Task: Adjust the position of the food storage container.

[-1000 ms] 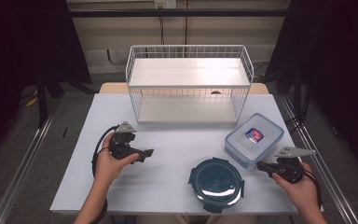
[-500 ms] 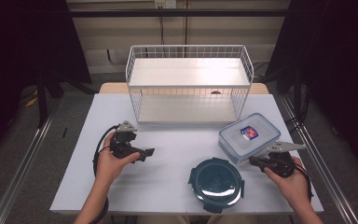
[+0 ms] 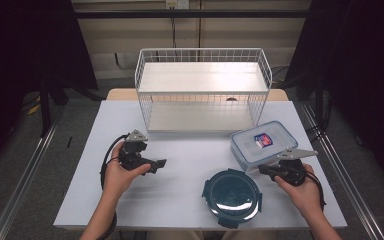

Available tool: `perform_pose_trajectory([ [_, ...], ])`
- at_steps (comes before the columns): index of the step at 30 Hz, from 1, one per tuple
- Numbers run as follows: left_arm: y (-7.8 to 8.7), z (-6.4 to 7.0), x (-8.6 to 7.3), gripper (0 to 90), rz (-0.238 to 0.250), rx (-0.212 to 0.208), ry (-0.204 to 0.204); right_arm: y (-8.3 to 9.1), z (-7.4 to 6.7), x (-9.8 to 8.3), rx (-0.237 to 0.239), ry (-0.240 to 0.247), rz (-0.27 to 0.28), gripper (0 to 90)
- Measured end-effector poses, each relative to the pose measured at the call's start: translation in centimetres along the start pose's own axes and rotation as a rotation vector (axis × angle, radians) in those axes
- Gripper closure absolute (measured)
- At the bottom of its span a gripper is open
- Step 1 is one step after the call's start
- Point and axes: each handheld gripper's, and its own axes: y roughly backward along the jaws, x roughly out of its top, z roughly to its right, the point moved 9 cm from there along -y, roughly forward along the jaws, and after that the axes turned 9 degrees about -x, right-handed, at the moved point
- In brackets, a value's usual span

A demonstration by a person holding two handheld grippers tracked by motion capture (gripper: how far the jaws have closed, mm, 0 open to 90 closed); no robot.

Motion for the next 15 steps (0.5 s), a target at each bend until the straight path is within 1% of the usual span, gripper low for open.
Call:
perform_pose_trajectory([
  [1,-0.01,-0.08,-0.15,1.6,-0.009,-0.004,0.000,-0.26,0.00,0.15,-0.007,0.016,-0.001,90.0],
  [2,-0.01,-0.12,-0.19,1.6,-0.009,-0.002,-0.003,-0.33,-0.04,0.21,-0.008,0.014,-0.005,90.0],
  [4,0.00,-0.10,-0.20,1.6,-0.004,-0.001,0.005,-0.56,0.02,0.42,-0.005,0.014,0.001,90.0],
  [7,0.07,-0.13,-0.16,1.6,-0.002,0.005,0.002,-0.80,0.10,0.60,-0.005,0.019,0.006,90.0],
  [8,0.10,-0.12,-0.17,1.6,-0.003,0.006,0.002,-1.02,0.01,0.71,-0.003,0.005,0.008,90.0],
  [9,0.12,-0.08,-0.20,1.6,-0.005,0.007,0.000,-1.10,0.03,0.75,0.001,0.009,0.010,90.0],
  [11,0.06,-0.01,-0.23,1.6,-0.003,0.004,0.005,-1.16,0.02,0.78,0.007,0.000,0.014,90.0],
  [12,0.09,-0.06,-0.29,1.6,-0.009,0.004,0.002,-1.17,0.05,0.75,0.006,0.000,0.012,90.0],
  [13,0.03,-0.04,-0.30,1.6,-0.003,0.006,0.009,-1.18,0.10,0.76,0.004,0.000,0.014,90.0],
  [15,0.04,-0.05,-0.33,1.6,-0.003,0.007,0.008,-1.20,0.14,0.75,0.009,0.000,0.014,90.0],
])
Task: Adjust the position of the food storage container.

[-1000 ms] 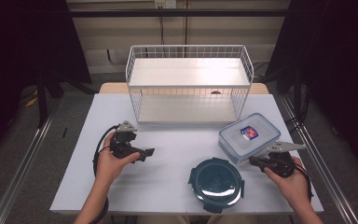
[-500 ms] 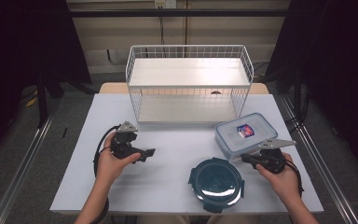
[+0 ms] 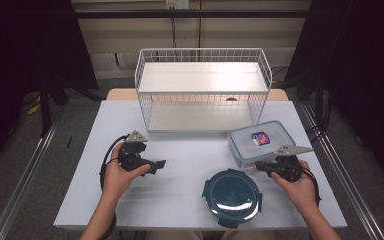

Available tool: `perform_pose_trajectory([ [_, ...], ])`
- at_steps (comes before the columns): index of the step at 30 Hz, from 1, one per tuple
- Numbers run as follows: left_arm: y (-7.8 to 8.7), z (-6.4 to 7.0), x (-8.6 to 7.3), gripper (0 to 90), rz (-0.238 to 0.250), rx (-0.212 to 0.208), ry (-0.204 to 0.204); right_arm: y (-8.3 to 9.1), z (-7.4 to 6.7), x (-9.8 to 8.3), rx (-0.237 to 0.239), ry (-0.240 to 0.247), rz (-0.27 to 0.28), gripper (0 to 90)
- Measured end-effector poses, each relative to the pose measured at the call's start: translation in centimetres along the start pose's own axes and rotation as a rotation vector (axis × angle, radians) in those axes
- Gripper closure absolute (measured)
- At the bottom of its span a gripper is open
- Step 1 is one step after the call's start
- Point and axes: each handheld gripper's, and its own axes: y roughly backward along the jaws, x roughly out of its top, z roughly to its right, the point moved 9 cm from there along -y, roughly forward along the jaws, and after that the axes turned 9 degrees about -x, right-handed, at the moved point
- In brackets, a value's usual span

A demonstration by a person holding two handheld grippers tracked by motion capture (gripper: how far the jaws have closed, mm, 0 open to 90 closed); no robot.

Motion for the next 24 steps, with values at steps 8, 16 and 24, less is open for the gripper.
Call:
perform_pose_trajectory([
  [8,0.1,0.0,-0.1,1.6,-0.001,-0.003,0.003,0.7,0.4,-0.1,-0.012,-0.001,0.009,90.0],
  [16,0.2,0.1,-0.1,1.6,0.001,-0.009,0.008,2.2,2.2,-1.3,-0.065,-0.014,-0.004,90.0],
  [24,0.1,0.1,0.1,1.6,0.009,-0.021,0.005,3.4,4.9,-1.9,-0.121,-0.049,-0.004,90.0],
])
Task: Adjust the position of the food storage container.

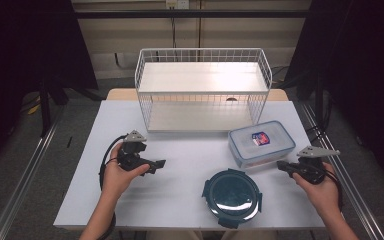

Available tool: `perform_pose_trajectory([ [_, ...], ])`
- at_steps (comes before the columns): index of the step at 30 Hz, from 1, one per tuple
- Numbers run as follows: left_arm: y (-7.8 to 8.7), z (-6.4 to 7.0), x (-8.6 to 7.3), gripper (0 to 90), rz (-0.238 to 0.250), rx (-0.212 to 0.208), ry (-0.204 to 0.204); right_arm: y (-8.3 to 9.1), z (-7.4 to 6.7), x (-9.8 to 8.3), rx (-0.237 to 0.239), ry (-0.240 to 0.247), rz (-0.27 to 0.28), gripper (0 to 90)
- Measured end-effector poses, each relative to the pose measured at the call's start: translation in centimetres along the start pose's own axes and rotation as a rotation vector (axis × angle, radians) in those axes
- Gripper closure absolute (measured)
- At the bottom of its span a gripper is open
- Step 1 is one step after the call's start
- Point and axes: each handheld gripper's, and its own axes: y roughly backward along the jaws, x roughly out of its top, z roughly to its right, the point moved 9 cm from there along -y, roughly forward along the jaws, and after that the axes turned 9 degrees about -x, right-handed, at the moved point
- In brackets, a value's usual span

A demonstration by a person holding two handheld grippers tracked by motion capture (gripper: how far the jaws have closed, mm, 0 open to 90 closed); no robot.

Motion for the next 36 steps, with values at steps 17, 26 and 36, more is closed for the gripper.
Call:
perform_pose_trajectory([
  [17,-0.5,0.1,-0.3,1.6,-0.009,-0.015,0.008,0.1,3.3,0.6,-0.055,-0.037,0.009,90.0],
  [26,-0.4,-0.1,-0.4,1.6,-0.012,-0.008,0.010,-0.3,4.4,0.5,-0.084,-0.050,-0.005,90.0],
  [36,-0.4,-0.1,-0.6,1.6,-0.020,-0.010,0.011,-0.7,5.7,0.0,-0.089,-0.071,-0.013,90.0],
])
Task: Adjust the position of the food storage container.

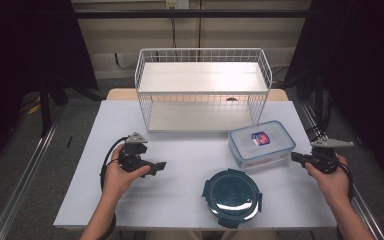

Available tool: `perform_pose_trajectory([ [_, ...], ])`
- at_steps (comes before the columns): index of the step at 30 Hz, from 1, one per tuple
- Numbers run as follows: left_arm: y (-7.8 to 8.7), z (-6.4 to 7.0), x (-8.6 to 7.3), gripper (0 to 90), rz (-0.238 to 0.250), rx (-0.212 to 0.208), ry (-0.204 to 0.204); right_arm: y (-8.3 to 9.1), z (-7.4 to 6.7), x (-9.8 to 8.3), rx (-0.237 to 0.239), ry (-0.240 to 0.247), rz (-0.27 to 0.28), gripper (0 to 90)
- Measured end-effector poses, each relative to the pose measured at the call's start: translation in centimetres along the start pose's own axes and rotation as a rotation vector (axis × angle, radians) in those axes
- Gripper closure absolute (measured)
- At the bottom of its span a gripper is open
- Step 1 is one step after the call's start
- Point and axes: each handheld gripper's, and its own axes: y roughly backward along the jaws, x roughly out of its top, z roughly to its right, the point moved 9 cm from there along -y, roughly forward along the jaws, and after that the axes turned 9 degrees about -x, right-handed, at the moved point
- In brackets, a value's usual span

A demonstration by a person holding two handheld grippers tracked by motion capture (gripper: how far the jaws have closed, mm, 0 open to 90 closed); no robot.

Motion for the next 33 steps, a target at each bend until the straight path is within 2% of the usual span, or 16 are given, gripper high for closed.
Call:
perform_pose_trajectory([
  [15,-0.3,-0.2,-0.2,1.6,-0.007,0.007,0.001,-0.4,2.0,0.1,-0.060,-0.006,0.000,90.0],
  [19,-0.3,-0.2,-0.2,1.6,-0.009,-0.001,0.004,-0.5,2.1,0.6,-0.057,-0.008,0.013,90.0],
  [24,-0.3,-0.2,-0.2,1.6,-0.009,0.001,0.006,-0.9,2.2,1.1,-0.077,0.016,0.016,90.0],
  [33,-0.4,-0.2,-0.3,1.6,-0.018,0.005,0.006,-1.6,2.5,1.0,-0.070,-0.002,0.010,90.0],
])
